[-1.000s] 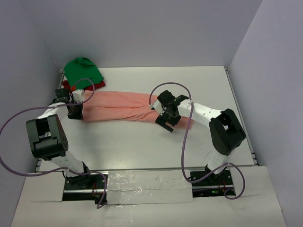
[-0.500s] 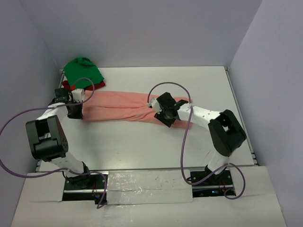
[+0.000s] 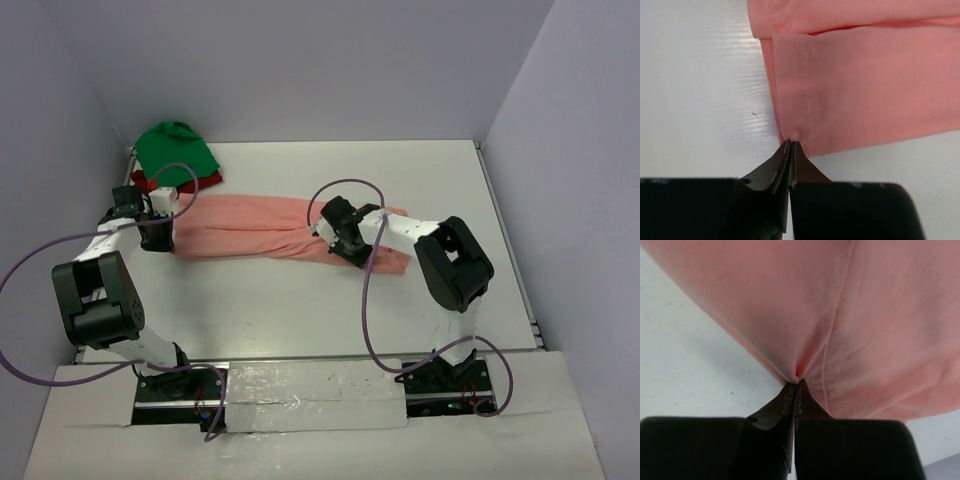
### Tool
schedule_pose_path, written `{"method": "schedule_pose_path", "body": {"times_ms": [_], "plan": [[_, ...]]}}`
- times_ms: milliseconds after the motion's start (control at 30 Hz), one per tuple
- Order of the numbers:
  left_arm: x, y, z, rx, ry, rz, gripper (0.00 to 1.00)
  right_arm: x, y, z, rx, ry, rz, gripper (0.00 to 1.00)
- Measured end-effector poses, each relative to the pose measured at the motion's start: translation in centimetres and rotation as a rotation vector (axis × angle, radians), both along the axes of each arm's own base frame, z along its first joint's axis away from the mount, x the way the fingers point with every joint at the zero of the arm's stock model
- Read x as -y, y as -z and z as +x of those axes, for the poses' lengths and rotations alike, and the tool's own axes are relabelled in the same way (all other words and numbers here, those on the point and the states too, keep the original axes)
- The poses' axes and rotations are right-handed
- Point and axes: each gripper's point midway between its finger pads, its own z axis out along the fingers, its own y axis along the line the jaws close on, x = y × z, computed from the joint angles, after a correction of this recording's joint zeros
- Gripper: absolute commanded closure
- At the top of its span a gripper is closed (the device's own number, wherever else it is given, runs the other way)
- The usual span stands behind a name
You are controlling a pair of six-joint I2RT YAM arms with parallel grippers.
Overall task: Fold and stack the t-shirts
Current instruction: Fold the other side of the tshirt into a rectangle
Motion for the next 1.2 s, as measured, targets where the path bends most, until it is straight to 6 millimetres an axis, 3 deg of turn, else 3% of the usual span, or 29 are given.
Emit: {"method": "schedule_pose_path", "body": {"times_ms": [167,400,600,700,833,867,1000,1200], "plan": [[0.0,-0.4,-0.8,-0.014,-0.001,-0.004,0.92,2.2,0.0,-0.8,-0.045,-0.009,-0.068,1.00],[1.6,-0.5,-2.6,-0.050,0.035,-0.068,0.91,8.0,-1.1,-3.0,-0.117,-0.011,-0.146,1.00],[3.3,0.5,-5.0,-0.124,0.080,-0.138,0.90,12.0,-3.7,-2.1,-0.071,0.047,-0.129,1.00],[3.9,0.6,-5.7,-0.143,0.099,-0.165,0.88,13.0,-4.1,-2.1,-0.073,0.059,-0.129,1.00],[2.8,0.7,-5.8,-0.145,0.103,-0.119,0.86,14.7,-4.4,-3.2,-0.117,0.059,-0.193,1.00],[2.5,0.7,-5.8,-0.145,0.101,-0.112,0.84,15.1,-4.5,-3.5,-0.129,0.064,-0.205,0.95],[2.2,0.8,-5.9,-0.146,0.109,-0.098,0.78,15.7,-4.7,-4.3,-0.164,0.072,-0.224,0.46],[2.1,0.2,-5.7,-0.121,0.113,-0.087,0.76,14.7,-5.8,-3.1,-0.128,0.075,-0.175,0.39]]}}
